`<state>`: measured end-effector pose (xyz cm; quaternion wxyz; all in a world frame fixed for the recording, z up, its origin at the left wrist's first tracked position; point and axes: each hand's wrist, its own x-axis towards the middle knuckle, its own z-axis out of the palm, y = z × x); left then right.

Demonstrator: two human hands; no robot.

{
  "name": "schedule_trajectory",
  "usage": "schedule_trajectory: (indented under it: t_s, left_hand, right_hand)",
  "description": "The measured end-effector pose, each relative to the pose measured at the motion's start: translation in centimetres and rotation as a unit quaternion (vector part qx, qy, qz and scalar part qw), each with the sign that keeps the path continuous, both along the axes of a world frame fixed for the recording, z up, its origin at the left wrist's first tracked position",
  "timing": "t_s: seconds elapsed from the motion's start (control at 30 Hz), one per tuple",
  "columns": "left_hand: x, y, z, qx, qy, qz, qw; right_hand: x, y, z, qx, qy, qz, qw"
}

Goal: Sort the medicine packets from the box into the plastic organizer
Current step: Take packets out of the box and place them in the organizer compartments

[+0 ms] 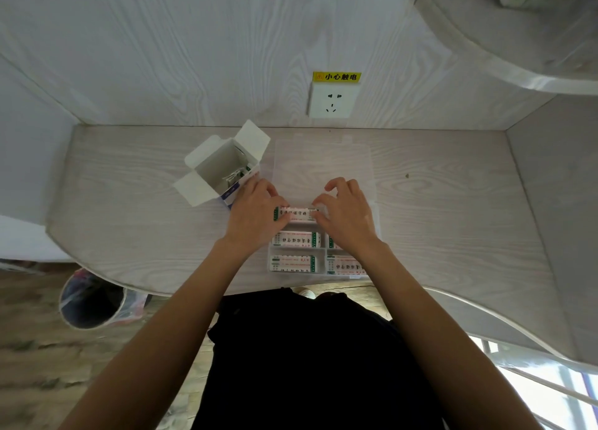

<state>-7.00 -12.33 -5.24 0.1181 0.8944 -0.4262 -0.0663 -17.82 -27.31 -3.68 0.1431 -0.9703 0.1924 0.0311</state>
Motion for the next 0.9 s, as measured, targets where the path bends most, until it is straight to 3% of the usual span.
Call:
schedule_trajectory:
  t_s: [0.1,0.33,0.53,0.8,0.9]
  left_hand:
    - [0.1,0.1,-0.1,0.003,0.004,0.005,1.0]
    - [0.0,0.2,-0.3,-0.008,0.0,0.003,1.0]
    - [-0.3,0.2,-0.1,-0.021,0.024,0.013,0.999]
    - [-0.4,0.1,0.0,-0.019,0.035,0.007,0.999]
    - [-0.4,0.1,-0.2,-0.021,0.033,0.009,0.999]
  right_hand:
    - [-0.1,-0.2,0.2,-0.047,0.024,0.018,0.998]
    - [0.9,0.9,0.0,-0.02,0.042,-0.019,0.999]
    - [0.6,1.2,0.1,-0.067,0.05,0.0,0.997]
    - [0.4,1.0,-0.5,-0.021,-0.013,-0.027,0.999]
    - [0.6,1.0,-0.9,0.005,0.01,-0.015,1.0]
